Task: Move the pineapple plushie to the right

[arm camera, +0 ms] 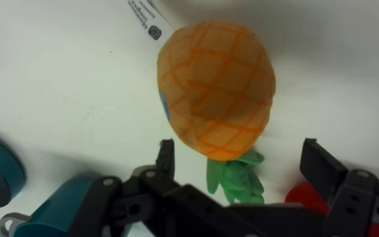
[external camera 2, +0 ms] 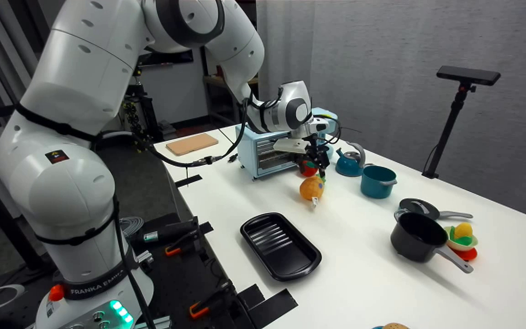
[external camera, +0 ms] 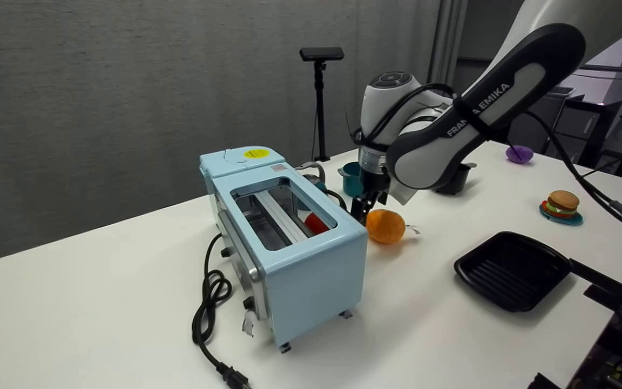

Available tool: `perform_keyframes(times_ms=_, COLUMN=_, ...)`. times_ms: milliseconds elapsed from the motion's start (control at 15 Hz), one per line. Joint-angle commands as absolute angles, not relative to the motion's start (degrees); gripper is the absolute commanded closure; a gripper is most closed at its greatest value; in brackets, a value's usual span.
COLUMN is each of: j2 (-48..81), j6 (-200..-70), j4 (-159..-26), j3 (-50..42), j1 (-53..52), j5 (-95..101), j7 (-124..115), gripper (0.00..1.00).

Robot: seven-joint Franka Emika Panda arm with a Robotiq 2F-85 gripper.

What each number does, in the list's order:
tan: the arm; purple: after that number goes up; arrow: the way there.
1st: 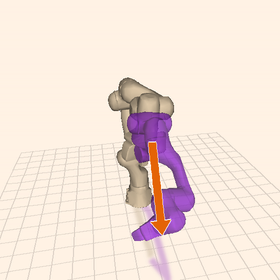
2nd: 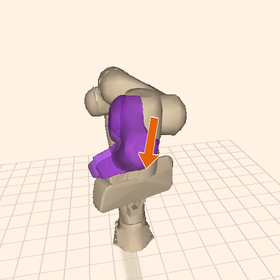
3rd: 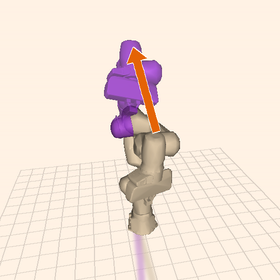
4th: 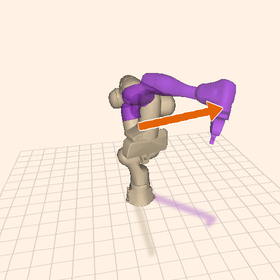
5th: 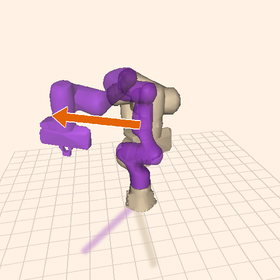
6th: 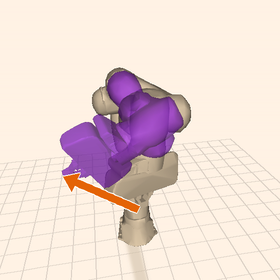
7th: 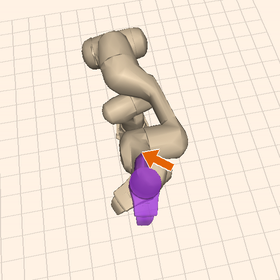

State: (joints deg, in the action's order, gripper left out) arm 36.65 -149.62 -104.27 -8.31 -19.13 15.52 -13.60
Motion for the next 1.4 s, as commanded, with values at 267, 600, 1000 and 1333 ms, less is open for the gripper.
perform_keyframes(times_ms=267, j2=36.26, j6=-143.68, j4=-104.51, j3=-9.46, j1=-20.28, j5=20.32, j7=-18.34, gripper=0.0)
perform_keyframes(times_ms=600, j2=36.81, j6=-143.62, j4=-104.87, j3=-9.31, j1=-19.94, j5=22.22, j7=-19.25, gripper=0.35)
perform_keyframes(times_ms=1000, j2=36.39, j6=-145.67, j4=-105.71, j3=-8.78, j1=-19.06, j5=21.47, j7=-19.93, gripper=0.8)
perform_keyframes(times_ms=1333, j2=34.4, j6=-148.96, j4=-106.57, j3=-10.01, j1=-18.08, j5=19.19, j7=-26.17, gripper=0.95)
